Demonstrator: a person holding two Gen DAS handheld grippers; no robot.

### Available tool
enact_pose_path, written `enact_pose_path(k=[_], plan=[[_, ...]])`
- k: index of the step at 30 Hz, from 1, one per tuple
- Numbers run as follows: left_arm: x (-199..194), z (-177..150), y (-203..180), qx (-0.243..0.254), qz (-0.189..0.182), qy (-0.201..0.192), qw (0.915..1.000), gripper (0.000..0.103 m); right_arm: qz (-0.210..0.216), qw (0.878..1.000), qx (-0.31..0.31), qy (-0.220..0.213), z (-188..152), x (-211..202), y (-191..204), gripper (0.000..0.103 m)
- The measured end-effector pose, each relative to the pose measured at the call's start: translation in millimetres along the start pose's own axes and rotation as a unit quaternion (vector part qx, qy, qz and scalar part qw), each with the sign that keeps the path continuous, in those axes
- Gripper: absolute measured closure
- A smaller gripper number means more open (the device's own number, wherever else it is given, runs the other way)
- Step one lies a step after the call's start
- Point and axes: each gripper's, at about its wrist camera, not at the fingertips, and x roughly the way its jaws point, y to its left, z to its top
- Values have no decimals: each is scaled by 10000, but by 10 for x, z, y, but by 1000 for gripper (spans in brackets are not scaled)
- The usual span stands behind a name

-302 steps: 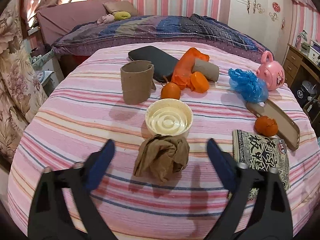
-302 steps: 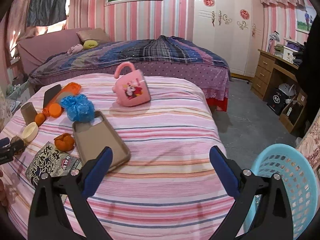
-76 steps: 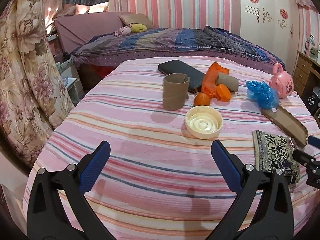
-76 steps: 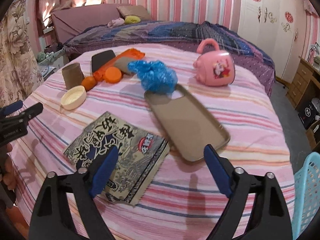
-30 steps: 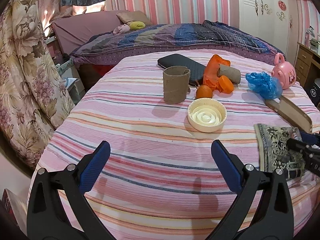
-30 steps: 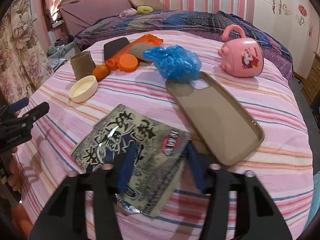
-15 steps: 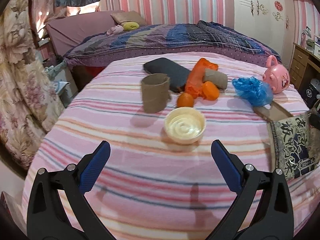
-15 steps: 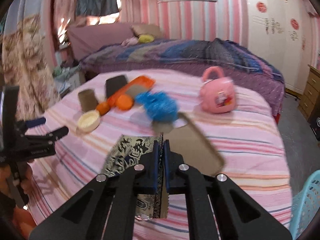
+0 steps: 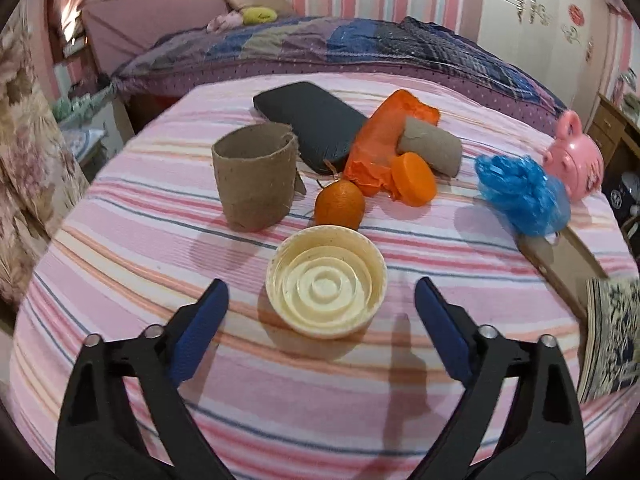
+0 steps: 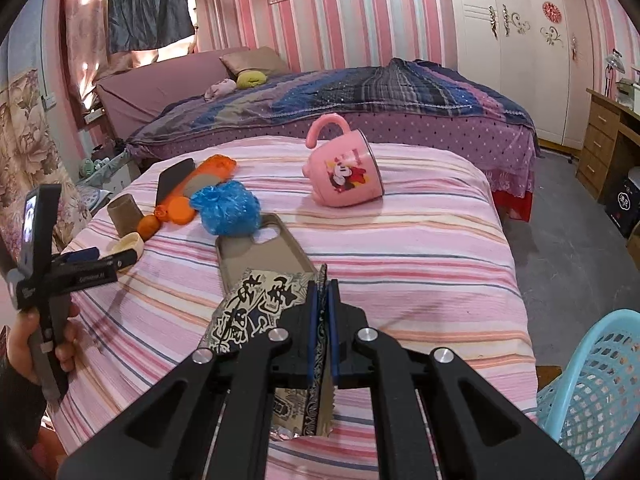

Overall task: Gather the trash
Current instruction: 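Grasp the cream-white bowl rim with the left gripper while the right gripper holds the packet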

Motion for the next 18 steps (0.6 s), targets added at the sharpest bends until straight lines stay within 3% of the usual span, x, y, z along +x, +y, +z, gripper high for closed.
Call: enact_pose_path(k=[2,4,11,18], plan=[[62,13,11,-94,-134,123,9998,35,13,10000,-55,8,-1,8,-4,98],[69,8,-16,-51,-110,138,9998,42,10,10000,-95,18,-16,18,5,98],[-96,-44,-112,214,-40,-70,9997,43,-16,9999,-156,6,-41,1,22,98],[-567,-180,-255,652,64,-531,9964,43,-35,9998,-151,-137,-39,-99,13,98]])
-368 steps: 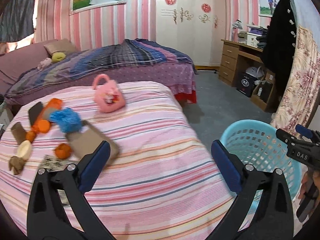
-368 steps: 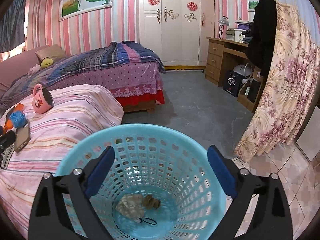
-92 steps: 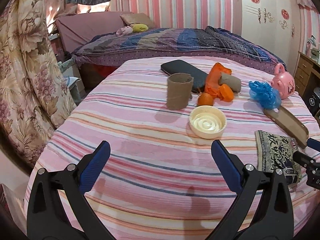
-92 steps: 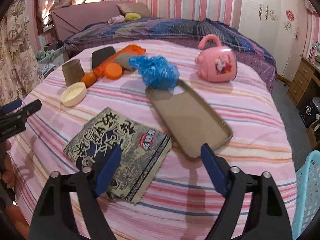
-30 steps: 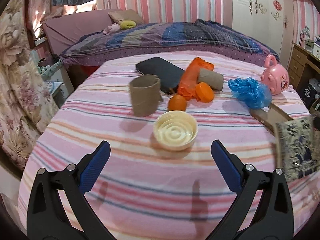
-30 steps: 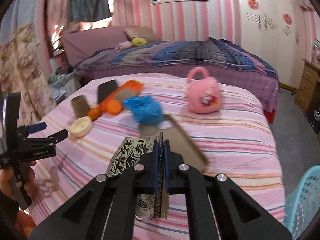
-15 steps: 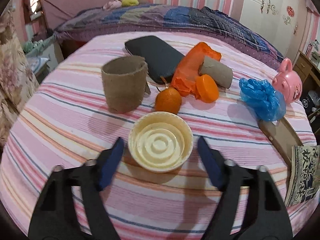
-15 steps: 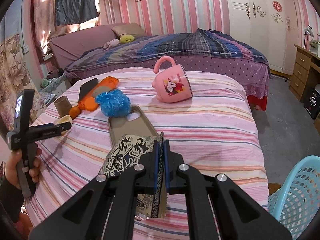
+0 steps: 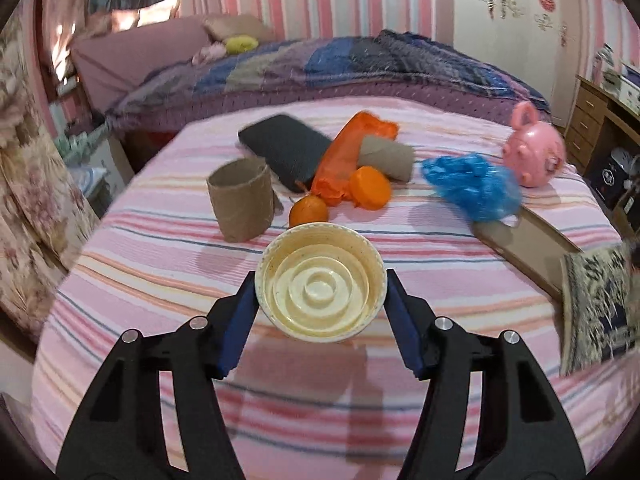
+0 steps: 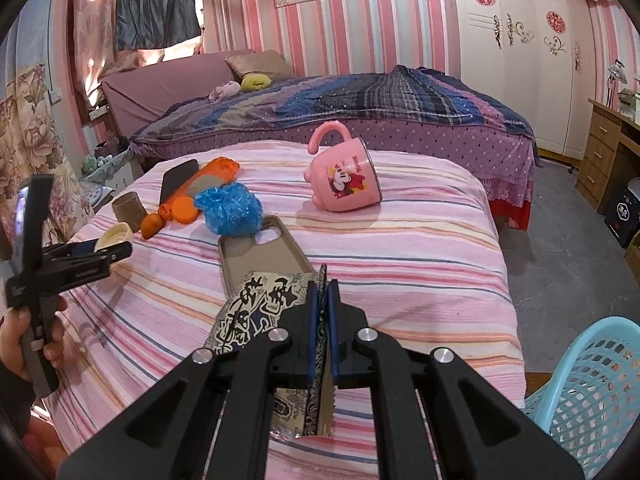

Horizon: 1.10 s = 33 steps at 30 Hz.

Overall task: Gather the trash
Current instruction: 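Grasp the cream-white bowl rim with the left gripper while the right gripper holds the packet, then carry the bowl and the snack packet over the blue basket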

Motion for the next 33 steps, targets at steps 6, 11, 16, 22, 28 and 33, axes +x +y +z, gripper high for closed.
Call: enact_pose_path(k=[6,11,16,22,28,33], plan=[[-415,-65,-175,173,-60,-392,9991,43,-27,9998,-7,-182,25,-185,-51,98],[-636,-50,-452,360,-136,-652,9971,43,-153,9991,88,-382,18,-450,-240,98],[-737,-96,-813,420,-384,-650,9963,43,-492,9967,278,-587,-39,-795,-620,98],[-917,-114,-1500,758,-745,-815,9910,43,-1007,9906,576,-726,-172,-1184,-1184,98],[-1082,-221,-2200,1026,-1206,-907,9832,43,-1487,9803,1040,-779,-390,-1528,-1799,98],[-1159,-388,-2708,1127,-1576,-784,9779,43,-1852,9739,1154,-621,-551,-1660,-2158,98]])
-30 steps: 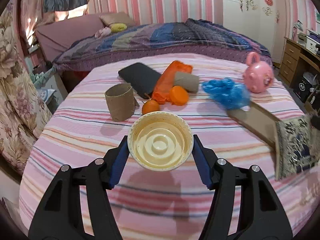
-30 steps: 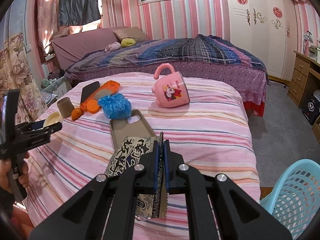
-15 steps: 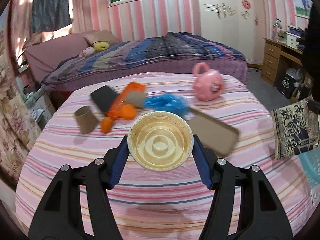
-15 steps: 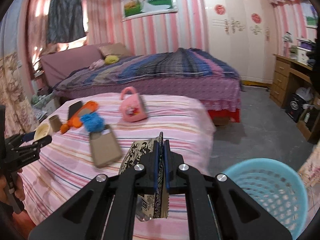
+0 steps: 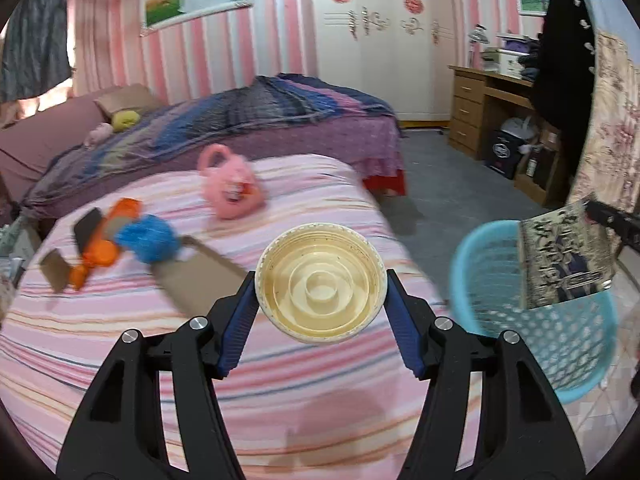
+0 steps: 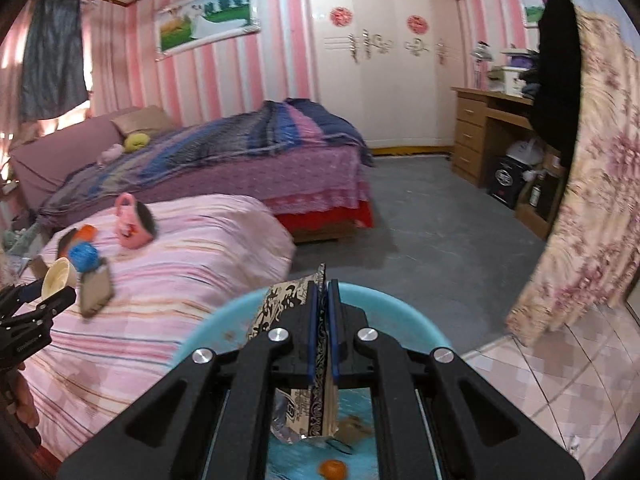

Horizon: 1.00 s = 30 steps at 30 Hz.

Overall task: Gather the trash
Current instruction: 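Carry the bowl and the snack packet over the blue basket, then open the left gripper to drop the bowl into the basket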

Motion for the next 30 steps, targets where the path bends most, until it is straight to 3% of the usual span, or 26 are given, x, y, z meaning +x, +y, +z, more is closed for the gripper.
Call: enact_pose_path(k=[8,21,22,23,25,30], plan=[[155,-93,-584,40,-529,262,9983,43,-437,9989,101,162,-73,68,-488,98],[362,32,-1188,249,-945,340,9946,42,-716,9969,261,216,-143,120,-691,98],[371,44,-1203,275,-957,345,9944,40,-729,9968,259,221,-135,124,-686,98],[369,56,-1213,298,-964,334,9943,29,-764,9964,260,241,-147,129,-712,98],[328,80,-1197,297,-899,190,9953,16,-792,9962,256,258,-144,140,-715,98],[285,114,-1071,322,-699,69,9970,12,-826,9960,198,276,-159,150,-707,98]])
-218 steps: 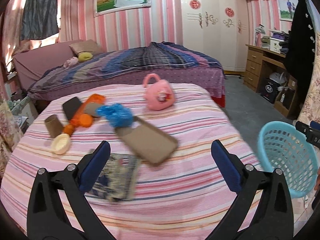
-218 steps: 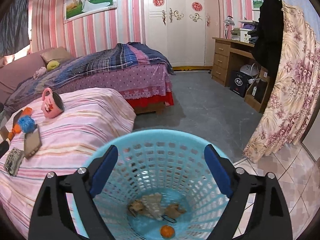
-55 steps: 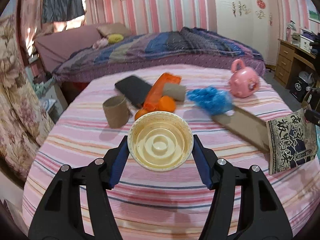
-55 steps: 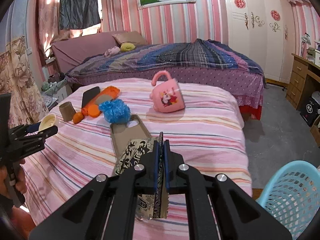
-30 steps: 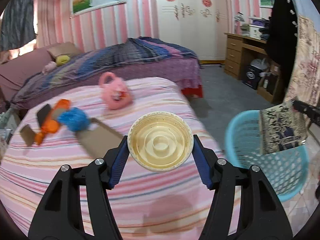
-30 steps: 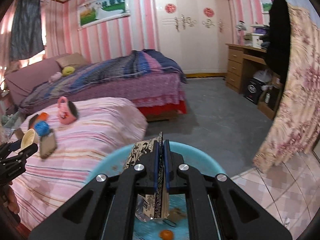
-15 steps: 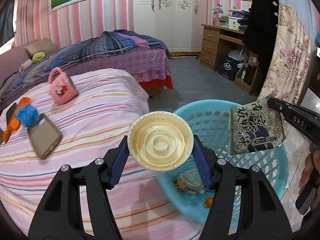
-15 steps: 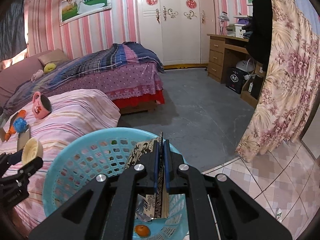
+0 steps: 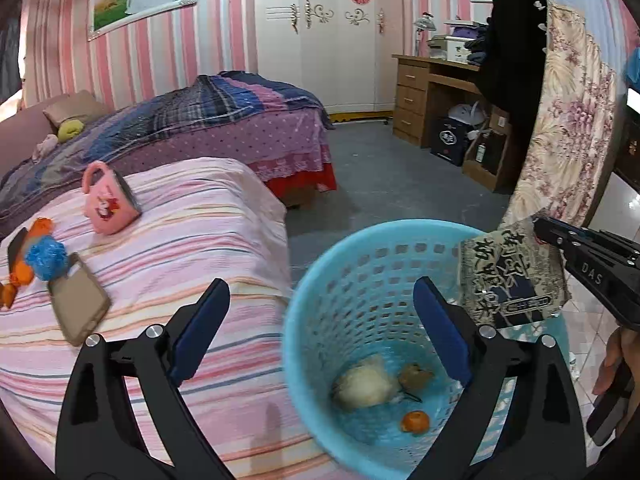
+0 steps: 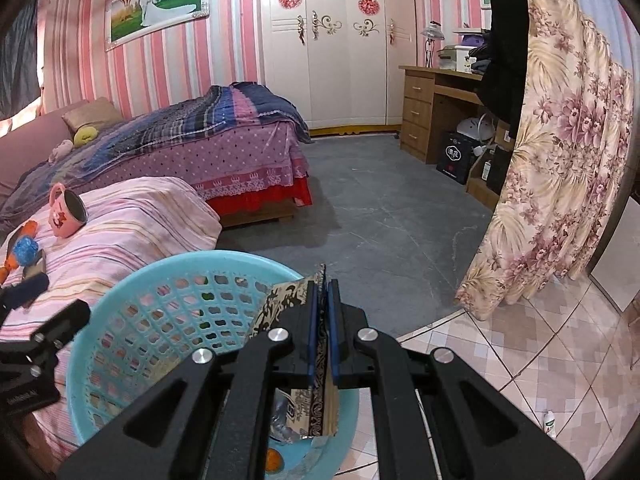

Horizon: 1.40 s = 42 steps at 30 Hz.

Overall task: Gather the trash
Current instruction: 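Open the left gripper to drop the bowl into the basket, then open the right gripper to drop the snack packet into the basket, then move both open grippers back over the bed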

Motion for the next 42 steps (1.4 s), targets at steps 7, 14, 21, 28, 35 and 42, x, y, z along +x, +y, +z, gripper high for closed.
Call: enact_pose_path(k=[7,14,21,28,35,42], plan=[[-110,-27,446,-250,416,-44,9988,9,-18,10000,-57,-1,-2,30,113,94],[-293,-75,959,-441,904,-101,9949,7,21,9997,-243,34,-17,61,343,30],[-518,-142,1549,-697,1227,-188,9898,6,-47,9989,-428,169,11,70,689,16],[-706,-187,2052,-851,1474,-249,9851,6,65,9991,-414,40,57,15,1098,9],[-787,-221,2521,-936,1730,-246,9802,6,472,9984,-307,-93,126,-4,1477,6],[-774,-232,2938,-1085,1918,-205,9752,6,747,9953,-612,-26,179,86,2044,6]])
